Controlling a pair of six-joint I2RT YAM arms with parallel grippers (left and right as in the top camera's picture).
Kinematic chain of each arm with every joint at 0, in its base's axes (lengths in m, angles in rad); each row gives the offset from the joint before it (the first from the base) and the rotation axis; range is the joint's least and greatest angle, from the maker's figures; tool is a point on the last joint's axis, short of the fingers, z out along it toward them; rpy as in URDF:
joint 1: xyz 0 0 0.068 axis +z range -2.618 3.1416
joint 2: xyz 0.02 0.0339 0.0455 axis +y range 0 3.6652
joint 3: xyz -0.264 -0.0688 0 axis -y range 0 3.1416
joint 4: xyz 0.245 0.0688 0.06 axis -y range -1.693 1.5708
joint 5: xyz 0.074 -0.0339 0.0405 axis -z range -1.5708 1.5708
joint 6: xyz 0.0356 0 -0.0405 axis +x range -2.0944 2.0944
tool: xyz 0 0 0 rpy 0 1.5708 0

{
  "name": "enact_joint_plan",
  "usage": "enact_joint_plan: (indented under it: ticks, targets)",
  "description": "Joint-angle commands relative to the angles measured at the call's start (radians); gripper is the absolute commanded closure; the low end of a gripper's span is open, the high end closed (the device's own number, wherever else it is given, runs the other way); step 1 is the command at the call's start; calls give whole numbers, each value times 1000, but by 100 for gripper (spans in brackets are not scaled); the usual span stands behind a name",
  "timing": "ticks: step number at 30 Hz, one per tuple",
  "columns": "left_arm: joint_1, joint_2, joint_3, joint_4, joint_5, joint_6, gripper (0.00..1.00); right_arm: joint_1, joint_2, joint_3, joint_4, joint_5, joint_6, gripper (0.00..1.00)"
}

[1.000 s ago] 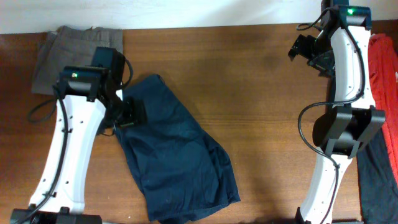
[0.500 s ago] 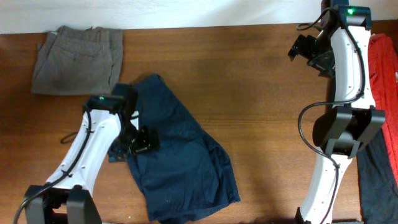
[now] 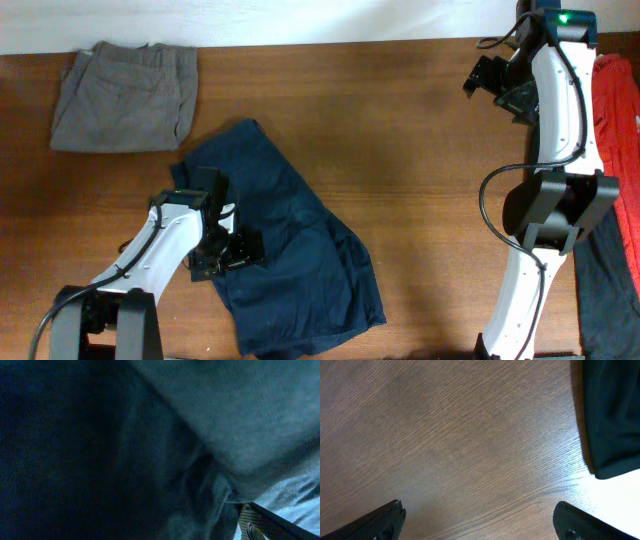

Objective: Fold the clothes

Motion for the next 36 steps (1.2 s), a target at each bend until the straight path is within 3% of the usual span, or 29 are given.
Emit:
enact_joint_plan:
  ticks: [1,7,16,19,24,27,32,33,34,36]
  targets:
    - [0,-24,-7,1,97,49,2,0,-35,9,-4,2,4,1]
    - [0,-24,-7,-13,238,76,11,0,-35,9,-4,2,4,1]
    - [0,-42,6,-67,249,76,51,0,-35,9,-4,2,4,1]
    - [0,-71,26,-96,262,75,77,0,-35,9,-4,2,4,1]
    - [0,-122,42,-98,312,71,79,0,-35,9,-4,2,4,1]
    - [0,-127,42,-99,326,52,99,0,-35,9,-4,2,4,1]
    - [-1,-130,44,-103,414,53,99,0,-35,9,-4,2,4,1]
    - [-1,-132,44,-104,413,55,94,0,-35,9,-4,2,4,1]
    - [0,-135,44,-104,413,69,80,0,-35,9,-4,2,4,1]
    - [0,-138,44,-113,396,80,66,0,-35,8,-4,2,4,1]
